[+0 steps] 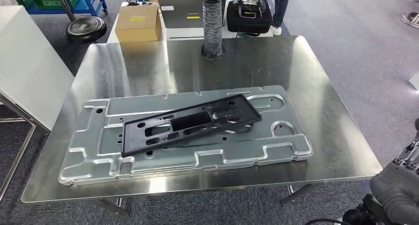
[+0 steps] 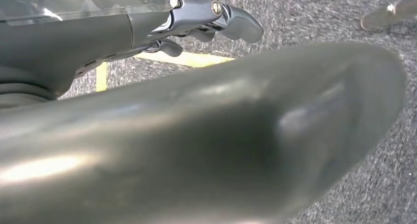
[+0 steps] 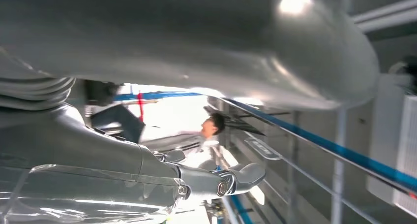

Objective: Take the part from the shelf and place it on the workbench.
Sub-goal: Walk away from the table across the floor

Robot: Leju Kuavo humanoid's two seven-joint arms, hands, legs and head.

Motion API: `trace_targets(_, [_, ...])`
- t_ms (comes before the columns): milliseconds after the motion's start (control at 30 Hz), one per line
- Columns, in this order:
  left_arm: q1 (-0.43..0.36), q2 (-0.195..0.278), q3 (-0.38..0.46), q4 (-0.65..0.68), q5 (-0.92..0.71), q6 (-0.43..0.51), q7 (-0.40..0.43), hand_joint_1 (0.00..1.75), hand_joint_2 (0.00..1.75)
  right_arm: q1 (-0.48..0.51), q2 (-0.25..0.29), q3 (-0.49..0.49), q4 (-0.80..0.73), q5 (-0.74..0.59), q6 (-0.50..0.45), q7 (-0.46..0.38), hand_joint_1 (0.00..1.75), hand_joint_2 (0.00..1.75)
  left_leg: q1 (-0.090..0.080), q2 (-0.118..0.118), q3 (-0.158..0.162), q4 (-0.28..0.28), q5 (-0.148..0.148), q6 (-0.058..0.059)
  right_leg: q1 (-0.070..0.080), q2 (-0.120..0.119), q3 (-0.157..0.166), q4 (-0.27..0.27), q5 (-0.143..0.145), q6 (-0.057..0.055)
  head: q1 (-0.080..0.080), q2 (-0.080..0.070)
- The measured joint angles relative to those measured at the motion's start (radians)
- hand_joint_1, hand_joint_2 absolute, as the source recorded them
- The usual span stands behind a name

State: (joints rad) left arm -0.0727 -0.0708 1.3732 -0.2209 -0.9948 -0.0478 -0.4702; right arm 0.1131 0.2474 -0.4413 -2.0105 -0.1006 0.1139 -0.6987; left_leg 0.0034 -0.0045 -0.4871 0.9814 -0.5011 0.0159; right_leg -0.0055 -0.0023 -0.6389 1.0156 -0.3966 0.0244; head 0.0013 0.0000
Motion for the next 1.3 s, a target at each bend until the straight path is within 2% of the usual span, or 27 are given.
trace_targets(67, [-0.002,0.0,0.0,0.0,-0.002,0.0,0.001,0.0,0.0,0.024,-0.002,0.006,-0.002,-0.003,-0.03,0.0,0.0,0.0,0.003,0.005,-0.024,-0.004,0.023,0.01,-0.004,0.001,-0.03,0.082,-0.087,0.011,0.003,0.0])
trace_targets(133, [-0.002,0.0,0.0,0.0,-0.002,0.0,0.001,0.0,0.0,0.042,-0.006,0.018,-0.004,-0.01,-0.059,0.0,0.0,0.0,0.002,0.007,-0.052,-0.002,0.042,0.013,-0.008,0.001,-0.062,0.215,-0.179,0.02,0.006,0.0])
trace_targets(167, [-0.002,0.0,0.0,0.0,-0.002,0.0,0.002,0.0,0.0,0.049,-0.007,0.023,-0.004,-0.012,-0.061,0.0,0.0,0.0,0.001,0.008,-0.065,0.001,0.051,0.012,-0.009,0.001,-0.063,0.259,-0.194,0.023,0.006,0.0])
trace_targets(200, [-0.002,0.0,0.0,0.0,-0.003,0.0,0.002,0.0,0.0,0.055,-0.008,0.026,-0.004,-0.012,-0.056,0.0,0.0,0.0,0.0,0.009,-0.079,0.004,0.058,0.011,-0.009,0.001,-0.049,0.271,-0.189,0.024,0.006,0.0])
trace_targets(233, [-0.002,0.0,-0.001,0.0,-0.005,0.0,0.003,0.0,0.0,0.06,-0.008,0.027,-0.004,-0.008,-0.048,0.001,0.0,0.0,0.0,0.009,-0.091,0.009,0.065,0.009,-0.009,0.001,-0.015,0.243,-0.167,0.023,0.006,0.0])
trace_targets(267, [-0.002,0.0,-0.001,0.0,-0.007,0.0,0.005,0.0,0.0,0.063,-0.008,0.027,-0.004,-0.002,-0.039,0.001,0.0,0.0,0.0,0.01,-0.103,0.013,0.072,0.006,-0.009,0.001,0.036,0.181,-0.142,0.02,0.006,0.0])
trace_targets(333, [-0.003,0.0,-0.002,0.0,-0.01,0.0,0.009,0.0,0.0,0.071,-0.008,0.028,-0.005,0.014,-0.023,0.0,0.0,0.0,-0.001,0.009,-0.119,0.02,0.085,-0.001,-0.005,0.001,0.14,0.034,-0.128,0.008,0.005,0.0])
trace_targets(400, [-0.003,0.0,-0.002,0.0,-0.012,0.0,0.014,0.0,0.0,0.083,-0.007,0.029,-0.008,0.028,-0.012,0.0,0.0,0.0,-0.002,0.009,-0.123,0.02,0.098,-0.013,0.002,0.002,0.18,-0.036,-0.135,-0.006,0.006,0.0])
trace_targets(467, [-0.001,0.001,-0.002,0.0,-0.015,-0.001,0.02,0.0,0.0,0.1,-0.003,0.029,-0.012,0.045,-0.005,0.0,0.0,0.0,0.0,0.007,-0.126,0.016,0.11,-0.025,0.003,0.0,0.172,-0.045,-0.119,-0.021,0.008,0.0])
trace_targets(500, [0.0,0.001,-0.002,0.0,-0.016,-0.002,0.023,0.0,0.0,0.107,0.0,0.031,-0.014,0.054,-0.003,0.0,0.0,0.0,0.0,0.007,-0.132,0.023,0.098,-0.031,0.001,-0.001,0.164,-0.05,-0.108,-0.029,0.008,0.0])
trace_targets(567, [0.002,0.002,-0.002,0.0,-0.018,-0.003,0.029,0.0,0.0,0.123,0.007,0.036,-0.017,0.069,0.002,0.001,0.0,0.0,0.003,0.006,-0.155,0.09,0.018,-0.04,-0.003,-0.004,0.142,-0.057,-0.083,-0.041,0.003,0.0])
trace_targets(633, [0.002,0.001,-0.002,0.0,-0.018,-0.003,0.034,0.0,0.0,0.138,0.013,0.042,-0.02,0.075,0.006,0.001,0.0,0.0,0.005,0.006,-0.181,0.214,-0.08,-0.047,-0.001,-0.005,0.113,-0.055,-0.061,-0.046,-0.002,0.0])
trace_targets(667, [0.001,0.001,-0.002,0.0,-0.018,-0.002,0.035,0.0,0.0,0.143,0.015,0.045,-0.02,0.077,0.008,0.001,0.0,0.0,0.006,0.006,-0.185,0.267,-0.1,-0.049,0.001,-0.005,0.097,-0.051,-0.052,-0.046,-0.002,0.0])
trace_targets(700, [0.001,0.001,-0.002,0.0,-0.016,0.0,0.036,0.0,0.0,0.148,0.016,0.046,-0.02,0.076,0.012,0.001,0.0,0.0,0.006,0.006,-0.177,0.295,-0.094,-0.05,0.001,-0.006,0.081,-0.047,-0.042,-0.045,-0.002,0.0])
trace_targets(733, [0.001,0.001,-0.002,0.0,-0.014,0.003,0.036,0.0,0.0,0.151,0.017,0.047,-0.02,0.074,0.017,0.001,0.0,0.0,0.006,0.006,-0.152,0.288,-0.07,-0.05,0.002,-0.006,0.064,-0.04,-0.034,-0.043,-0.002,0.0])
trace_targets(800, [-0.002,0.0,-0.002,0.0,-0.011,0.01,0.035,0.0,0.0,0.153,0.017,0.047,-0.017,0.066,0.027,0.001,0.0,0.0,0.006,0.006,-0.055,0.179,-0.027,-0.045,0.002,-0.006,0.033,-0.025,-0.019,-0.038,-0.002,0.0])
trace_targets(833, [-0.004,0.0,-0.002,0.0,-0.01,0.013,0.034,0.0,0.0,0.152,0.017,0.048,-0.014,0.062,0.032,0.001,0.0,0.0,0.004,0.005,0.001,0.101,-0.029,-0.041,0.003,-0.006,0.021,-0.016,-0.013,-0.033,-0.002,0.0])
trace_targets(900, [-0.009,0.0,-0.002,0.0,-0.008,0.016,0.031,0.0,0.0,0.148,0.017,0.048,-0.006,0.055,0.037,0.001,0.0,0.0,0.0,0.004,0.061,0.004,-0.051,-0.03,0.005,-0.007,0.012,-0.008,0.001,-0.023,-0.002,0.0])
trace_targets(967, [-0.009,-0.001,-0.002,0.0,-0.008,0.019,0.026,0.0,0.0,0.144,0.017,0.048,0.004,0.05,0.039,0.001,0.0,0.0,-0.002,0.005,0.055,-0.009,-0.044,-0.016,0.003,-0.008,0.009,-0.008,0.016,-0.01,-0.004,0.0])
trace_targets(1000, [-0.01,-0.001,-0.001,0.0,-0.008,0.019,0.023,0.0,0.0,0.143,0.017,0.048,0.011,0.048,0.039,0.001,0.0,0.0,-0.001,0.007,0.047,-0.01,-0.033,-0.008,0.002,-0.006,0.003,-0.003,0.007,-0.004,-0.006,0.0])
trace_targets(1033, [-0.01,-0.001,-0.001,0.0,-0.009,0.02,0.021,0.0,0.0,0.143,0.017,0.048,0.018,0.046,0.039,0.001,0.0,0.0,0.0,0.01,0.036,-0.011,-0.021,-0.001,0.001,-0.005,-0.006,0.014,-0.019,0.002,-0.004,0.0])
trace_targets(1067, [-0.011,-0.001,-0.001,0.0,-0.01,0.02,0.019,0.0,0.0,0.141,0.017,0.048,0.027,0.045,0.039,0.001,0.0,0.0,0.002,0.012,0.022,-0.013,-0.008,0.005,-0.001,-0.003,-0.019,0.052,-0.066,0.007,-0.003,0.0])
trace_targets(1133, [-0.012,0.001,-0.001,0.0,-0.012,0.02,0.017,0.0,0.0,0.137,0.017,0.049,0.05,0.044,0.037,0.001,0.0,0.0,0.0,0.014,-0.01,-0.012,0.017,0.011,-0.005,-0.003,-0.047,0.172,-0.169,0.015,0.001,0.0])
trace_targets(1167, [-0.012,0.002,-0.001,0.0,-0.012,0.02,0.017,0.0,0.0,0.136,0.017,0.049,0.061,0.044,0.036,0.001,0.0,0.0,-0.001,0.014,-0.028,-0.01,0.029,0.011,-0.006,-0.003,-0.054,0.232,-0.194,0.017,0.001,0.0])
trace_targets(1200, [-0.012,0.003,-0.001,0.0,-0.012,0.022,0.017,0.0,0.0,0.135,0.017,0.049,0.074,0.044,0.035,0.001,0.0,0.0,-0.002,0.014,-0.045,-0.007,0.041,0.01,-0.007,-0.003,-0.05,0.269,-0.191,0.018,0.001,0.0])
trace_targets(1233, [-0.011,0.003,-0.001,0.0,-0.012,0.024,0.018,0.0,0.0,0.134,0.017,0.049,0.087,0.044,0.034,0.001,0.0,0.0,-0.003,0.014,-0.062,-0.003,0.052,0.009,-0.008,-0.003,-0.032,0.276,-0.166,0.018,0.001,0.0])
trace_targets(1300, [-0.01,0.004,-0.001,0.0,-0.012,0.03,0.023,0.0,0.0,0.129,0.017,0.049,0.12,0.05,0.032,0.001,0.0,0.0,-0.003,0.014,-0.094,0.007,0.071,0.004,-0.007,-0.002,0.058,0.183,-0.112,0.009,0.001,0.0])
